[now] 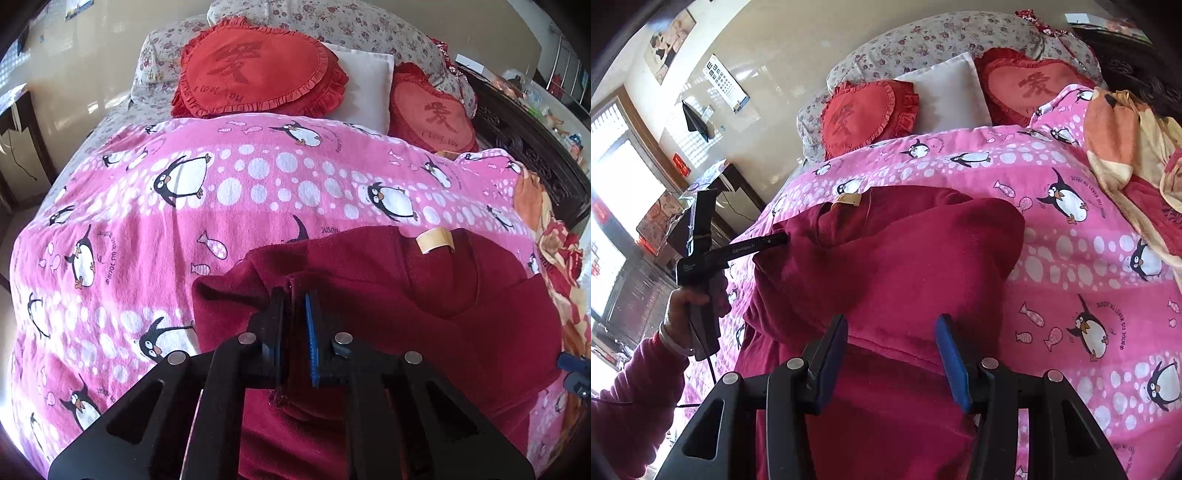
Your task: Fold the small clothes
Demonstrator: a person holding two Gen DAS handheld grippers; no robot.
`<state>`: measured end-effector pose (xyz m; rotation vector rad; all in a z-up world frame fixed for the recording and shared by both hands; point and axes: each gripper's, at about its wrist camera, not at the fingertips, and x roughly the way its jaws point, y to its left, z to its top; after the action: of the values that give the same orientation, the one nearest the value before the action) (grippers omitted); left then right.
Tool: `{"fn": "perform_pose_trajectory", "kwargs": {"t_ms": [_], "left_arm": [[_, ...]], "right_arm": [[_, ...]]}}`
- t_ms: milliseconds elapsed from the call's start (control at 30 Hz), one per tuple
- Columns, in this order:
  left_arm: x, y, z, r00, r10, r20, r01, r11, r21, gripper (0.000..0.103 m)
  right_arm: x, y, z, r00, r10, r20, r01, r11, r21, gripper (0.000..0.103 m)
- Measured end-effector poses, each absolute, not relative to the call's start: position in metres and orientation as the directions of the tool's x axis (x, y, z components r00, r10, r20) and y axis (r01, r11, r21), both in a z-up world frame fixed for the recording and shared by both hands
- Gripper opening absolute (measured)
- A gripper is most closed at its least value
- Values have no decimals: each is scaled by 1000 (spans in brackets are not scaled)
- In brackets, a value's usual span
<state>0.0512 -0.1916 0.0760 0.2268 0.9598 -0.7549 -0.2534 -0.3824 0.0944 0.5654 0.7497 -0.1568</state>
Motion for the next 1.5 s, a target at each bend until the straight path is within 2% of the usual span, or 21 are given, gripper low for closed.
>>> {"fn": "perform_pose_trajectory", "kwargs": {"t_ms": [300,500,600,767,867,900,1000,1033,1133,1233,1367,1500], "left_arm": [[33,-160,114,337,-561,-757,712,677,-185,6],[25,-126,130,344,-599,-723,681,690,-247,5],[29,-109,121,350,-569,-744,631,730,-261,5],[30,-101,75,305,-487,-818,569,782,-254,5],[25,-104,65,311,-479,-821,560,790,-250,5],[25,-105,65,308,-484,-819,558,789,-257,5],[20,-112,66,297,-499,-814,574,775,-266,5],[17,-114,68,301,-502,-811,583,770,-260,5],[10,-119,72,326,-500,-802,618,755,-220,5],[13,-121,69,313,-502,-807,612,756,-233,6],[15,-113,71,331,-513,-792,575,775,-261,6],[11,-117,67,349,-481,-804,582,784,-216,6]], "right_arm": [[-250,-373,102,736,61,-674,314,851,421,48],[-250,-368,110,739,23,-674,317,870,378,48],[-255,-372,111,738,-11,-674,339,870,358,48],[-253,-395,99,688,-81,-721,445,832,331,48],[-245,-403,95,672,-81,-736,445,839,314,48],[-239,-401,92,659,-78,-748,424,860,284,48],[-222,-396,63,469,-227,-854,433,902,-2,47],[-226,-402,56,454,-214,-865,436,900,7,47],[-248,-421,58,511,-134,-849,483,862,154,47],[-259,-427,74,535,-168,-828,509,847,157,48],[-260,-433,88,615,-141,-776,503,828,248,49],[-239,-434,96,639,-149,-754,485,839,245,49]]}}
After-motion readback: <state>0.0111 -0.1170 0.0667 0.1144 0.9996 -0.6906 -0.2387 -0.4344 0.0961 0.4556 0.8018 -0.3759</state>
